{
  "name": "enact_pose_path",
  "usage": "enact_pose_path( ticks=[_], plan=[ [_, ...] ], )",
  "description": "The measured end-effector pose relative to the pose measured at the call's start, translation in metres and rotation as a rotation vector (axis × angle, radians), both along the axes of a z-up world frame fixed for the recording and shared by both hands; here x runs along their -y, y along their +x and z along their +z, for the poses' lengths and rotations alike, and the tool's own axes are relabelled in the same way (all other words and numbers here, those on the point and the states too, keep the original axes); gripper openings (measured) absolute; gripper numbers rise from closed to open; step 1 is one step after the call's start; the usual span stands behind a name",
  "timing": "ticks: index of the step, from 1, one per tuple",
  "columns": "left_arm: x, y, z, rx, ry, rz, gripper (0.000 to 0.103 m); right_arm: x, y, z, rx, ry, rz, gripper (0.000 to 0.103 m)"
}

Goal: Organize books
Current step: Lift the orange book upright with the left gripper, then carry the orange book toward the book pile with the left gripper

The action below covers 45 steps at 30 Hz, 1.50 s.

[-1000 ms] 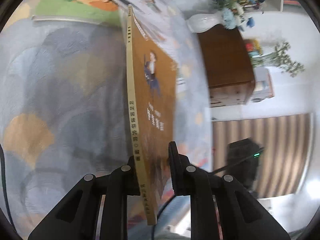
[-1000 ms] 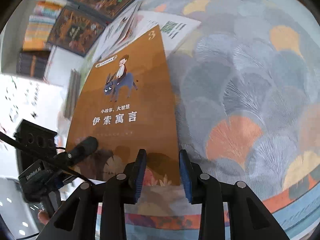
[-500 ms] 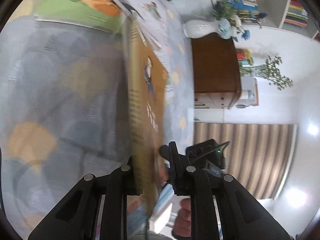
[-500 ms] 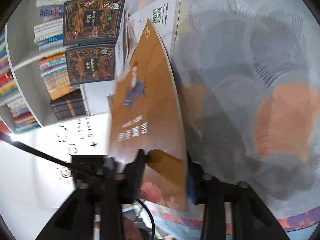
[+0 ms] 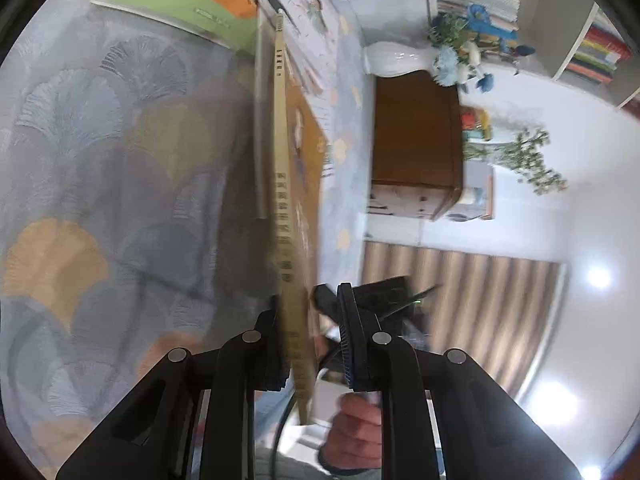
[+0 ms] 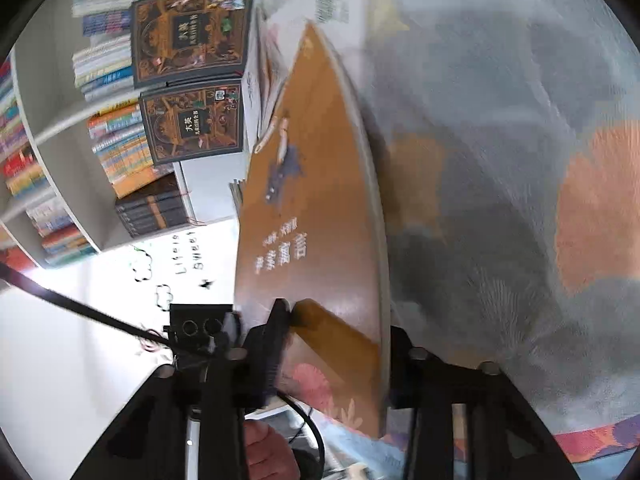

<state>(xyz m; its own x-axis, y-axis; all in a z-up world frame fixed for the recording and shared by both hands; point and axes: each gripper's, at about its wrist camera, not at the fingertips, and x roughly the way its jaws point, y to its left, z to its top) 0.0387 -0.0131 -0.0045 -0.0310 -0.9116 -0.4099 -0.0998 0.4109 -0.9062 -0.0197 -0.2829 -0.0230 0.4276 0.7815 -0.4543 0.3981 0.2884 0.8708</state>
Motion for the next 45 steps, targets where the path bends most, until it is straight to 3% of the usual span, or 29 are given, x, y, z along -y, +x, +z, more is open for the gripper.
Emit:
enact_pose_path(
  ticks=[4, 10, 15, 22, 26, 30, 37, 45],
  plan=[
    [-0.002, -0.002, 0.009, 0.085, 0.189, -0.037, 0.016, -0.01, 0.004, 0.022, 0.024, -0.191, 0.07, 0.027],
    [0.007, -0.011, 0.025, 0.23, 0.349, -0.106, 0.017, -0.032, 0.009, 0.046, 0.06, -0.467, 0.185, 0.027],
    [0.027, -0.026, 0.057, 0.458, 0.513, -0.178, 0.017, -0.055, 0.006, 0.068, 0.131, -0.686, 0.289, 0.027],
    [0.022, -0.03, 0.104, 0.565, 0.467, -0.176, 0.017, -0.063, -0.009, 0.107, 0.265, -0.712, 0.31, 0.027],
    [0.01, -0.028, 0.118, 0.565, 0.39, -0.17, 0.021, -0.076, -0.012, 0.136, 0.331, -0.78, 0.336, 0.028],
    [-0.009, -0.026, 0.135, 0.574, 0.322, -0.105, 0.021, -0.09, -0.002, 0.159, 0.391, -0.803, 0.35, 0.028],
    [-0.068, -0.007, 0.159, 0.609, 0.33, 0.078, 0.021, -0.156, 0.053, 0.187, 0.546, -0.79, 0.473, 0.028],
    [-0.157, 0.027, 0.165, 0.635, 0.463, 0.265, 0.021, -0.256, 0.123, 0.187, 0.658, -0.773, 0.625, 0.029]
  ],
)
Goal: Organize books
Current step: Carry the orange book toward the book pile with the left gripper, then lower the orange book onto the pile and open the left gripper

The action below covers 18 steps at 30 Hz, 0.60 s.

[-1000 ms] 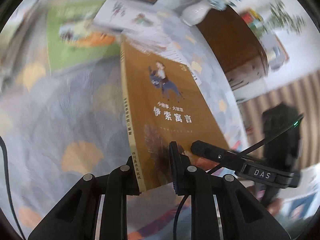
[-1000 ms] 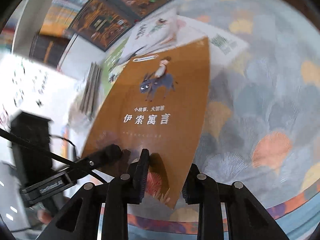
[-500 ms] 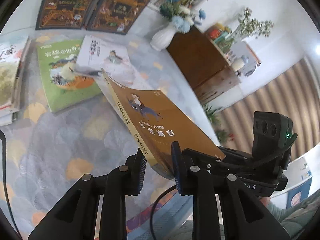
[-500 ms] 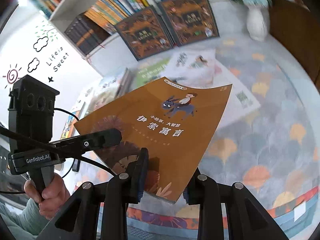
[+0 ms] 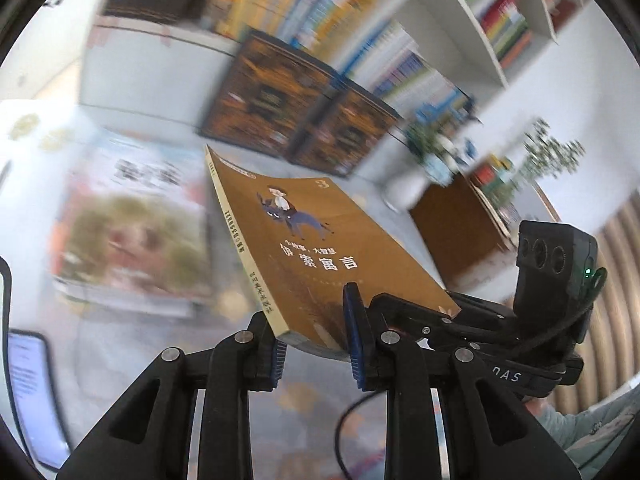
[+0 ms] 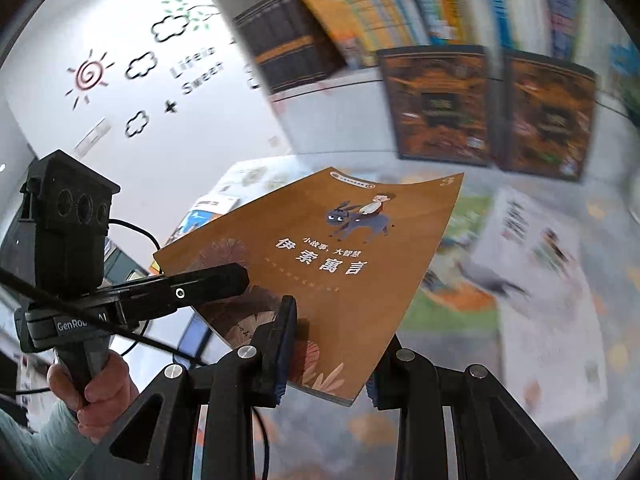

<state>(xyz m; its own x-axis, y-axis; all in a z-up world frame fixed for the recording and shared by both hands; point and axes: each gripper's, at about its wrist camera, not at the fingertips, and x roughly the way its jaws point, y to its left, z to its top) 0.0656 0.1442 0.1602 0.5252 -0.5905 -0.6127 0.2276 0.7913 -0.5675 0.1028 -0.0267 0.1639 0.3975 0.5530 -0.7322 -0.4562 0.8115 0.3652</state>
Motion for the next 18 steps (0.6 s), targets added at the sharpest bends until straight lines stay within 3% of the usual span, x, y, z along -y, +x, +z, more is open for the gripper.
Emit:
enact_pose_path(
  ticks=[10, 18],
  plan=[
    [-0.068, 0.052, -0.046, -0.06, 0.02, 0.146, 0.022, -0.078, 0.069, -0.041, -0.043, -0.046, 0.068, 0.029],
    [-0.098, 0.078, -0.085, -0.133, 0.004, 0.245, 0.021, -0.1, 0.09, -0.071, -0.113, -0.036, 0.073, 0.03]
  ],
)
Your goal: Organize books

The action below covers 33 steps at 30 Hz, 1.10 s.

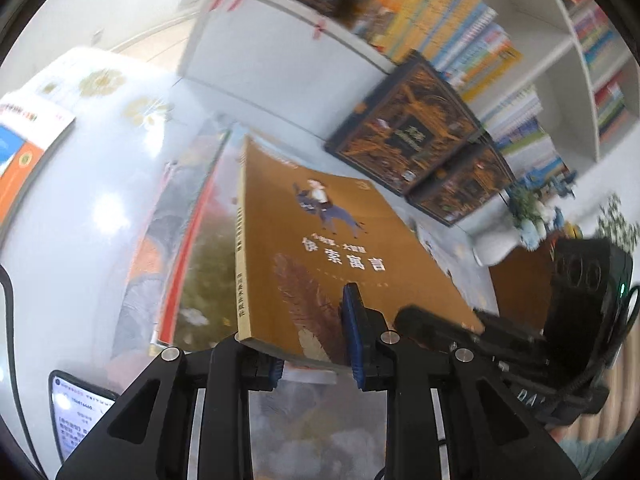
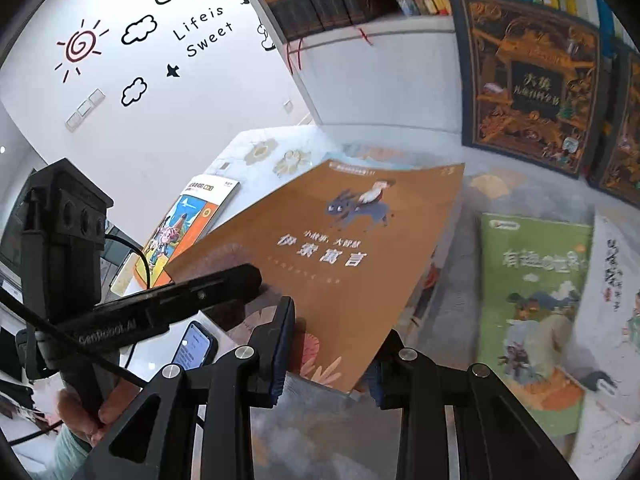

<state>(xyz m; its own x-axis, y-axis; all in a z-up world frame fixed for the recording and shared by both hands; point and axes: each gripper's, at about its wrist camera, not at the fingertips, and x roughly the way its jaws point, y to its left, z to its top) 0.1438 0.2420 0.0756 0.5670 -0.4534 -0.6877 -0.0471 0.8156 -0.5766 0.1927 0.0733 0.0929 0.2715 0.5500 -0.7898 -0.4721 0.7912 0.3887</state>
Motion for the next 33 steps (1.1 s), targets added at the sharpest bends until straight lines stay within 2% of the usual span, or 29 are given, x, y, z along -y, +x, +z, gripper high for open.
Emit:
enact_pose_path(
  ticks=[4, 8, 12, 18, 20, 23, 25, 28, 31, 33],
  plan=[
    [-0.007, -0.006, -0.009, -0.03, 0.031, 0.048, 0.021, -0.002, 0.008, -0.017, -0.056, 0.006, -0.018, 0.03],
    [-0.014, -0.02, -0.02, -0.076, 0.095, 0.109, 0.025, -0.003, 0.012, -0.038, -0.132, 0.001, -0.015, 0.03],
    [-0.024, -0.038, -0.028, -0.121, 0.132, 0.179, 0.025, 0.001, 0.007, -0.047, -0.147, 0.01, -0.003, 0.031],
    [-0.019, -0.047, -0.009, -0.11, 0.205, 0.198, 0.026, 0.024, -0.001, -0.045, -0.209, 0.075, -0.001, 0.031],
    [0.0, -0.043, 0.006, -0.079, 0.219, 0.155, 0.026, 0.043, -0.008, -0.044, -0.217, 0.088, -0.005, 0.031],
    [0.041, -0.035, 0.022, -0.032, 0.248, 0.056, 0.032, 0.076, -0.02, -0.042, -0.22, 0.099, -0.033, 0.033],
    [0.076, -0.024, 0.025, -0.019, 0.214, -0.038, 0.039, 0.106, -0.026, -0.041, -0.216, 0.094, -0.077, 0.037],
    [0.135, 0.003, 0.026, 0.002, 0.187, -0.168, 0.061, 0.168, -0.027, -0.04, -0.205, 0.084, -0.208, 0.041],
    [0.194, 0.033, 0.017, -0.005, 0.227, -0.275, 0.061, 0.225, -0.02, -0.038, -0.187, 0.068, -0.361, 0.042],
    [0.227, 0.057, 0.001, -0.036, 0.21, -0.327, 0.061, 0.274, -0.015, -0.04, -0.175, 0.07, -0.498, 0.042]
  ],
)
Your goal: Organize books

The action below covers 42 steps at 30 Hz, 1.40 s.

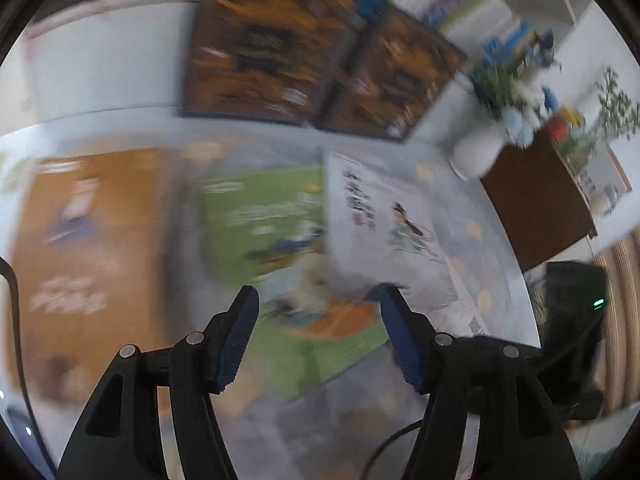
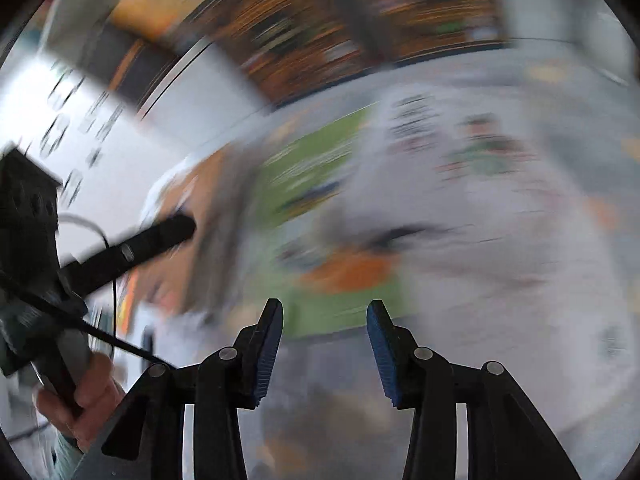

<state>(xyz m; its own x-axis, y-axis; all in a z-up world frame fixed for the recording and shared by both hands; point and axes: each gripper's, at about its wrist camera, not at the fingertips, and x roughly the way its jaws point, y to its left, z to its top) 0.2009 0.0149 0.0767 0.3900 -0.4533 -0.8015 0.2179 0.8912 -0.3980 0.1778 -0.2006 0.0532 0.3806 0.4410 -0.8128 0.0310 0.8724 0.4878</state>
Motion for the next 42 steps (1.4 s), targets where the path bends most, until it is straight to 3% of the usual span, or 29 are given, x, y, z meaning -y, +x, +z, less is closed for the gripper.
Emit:
enact_pose_path(
  ticks=[3, 6, 11, 15, 17, 19, 26, 30, 34, 38, 42],
  plan=[
    [0.025, 0.025, -0.021, -0.06, -0.051, 0.01, 0.059, 0.046, 0.01, -0.003, -0.005, -0.023, -0.126, 0.042],
    [0.035, 0.041, -0.03, -0.067, -0.021, 0.054, 0.056, 0.071, 0.02, -0.008, 0.005, -0.067, -0.183, 0.042],
    [0.04, 0.062, -0.049, -0.095, 0.069, 0.121, 0.053, 0.064, 0.04, -0.019, 0.01, -0.136, -0.177, 0.034],
    [0.043, 0.064, -0.066, -0.179, 0.003, 0.076, 0.052, 0.051, 0.053, -0.032, -0.019, -0.143, -0.132, 0.03],
    [0.049, 0.058, -0.064, -0.177, -0.013, 0.046, 0.052, 0.044, 0.049, -0.031, -0.009, -0.159, -0.108, 0.03],
    [0.052, 0.047, -0.058, -0.151, 0.019, 0.029, 0.052, 0.041, 0.041, -0.026, 0.003, -0.19, -0.089, 0.03],
    [0.047, -0.018, -0.048, -0.161, 0.004, -0.063, 0.052, 0.034, -0.02, -0.011, -0.016, -0.183, -0.019, 0.03],
    [0.041, -0.08, -0.051, -0.189, 0.012, -0.126, 0.052, 0.029, -0.074, -0.013, -0.058, -0.191, 0.03, 0.031],
    [0.027, -0.145, -0.066, -0.267, -0.021, -0.158, 0.052, 0.031, -0.133, -0.022, -0.14, -0.162, 0.057, 0.031],
    [0.012, -0.193, -0.075, -0.292, -0.046, -0.152, 0.052, 0.033, -0.178, -0.039, -0.222, -0.134, 0.052, 0.03],
    [0.0, -0.199, -0.073, -0.28, -0.056, -0.093, 0.05, 0.035, -0.195, -0.033, -0.188, -0.145, 0.016, 0.03]
  ],
)
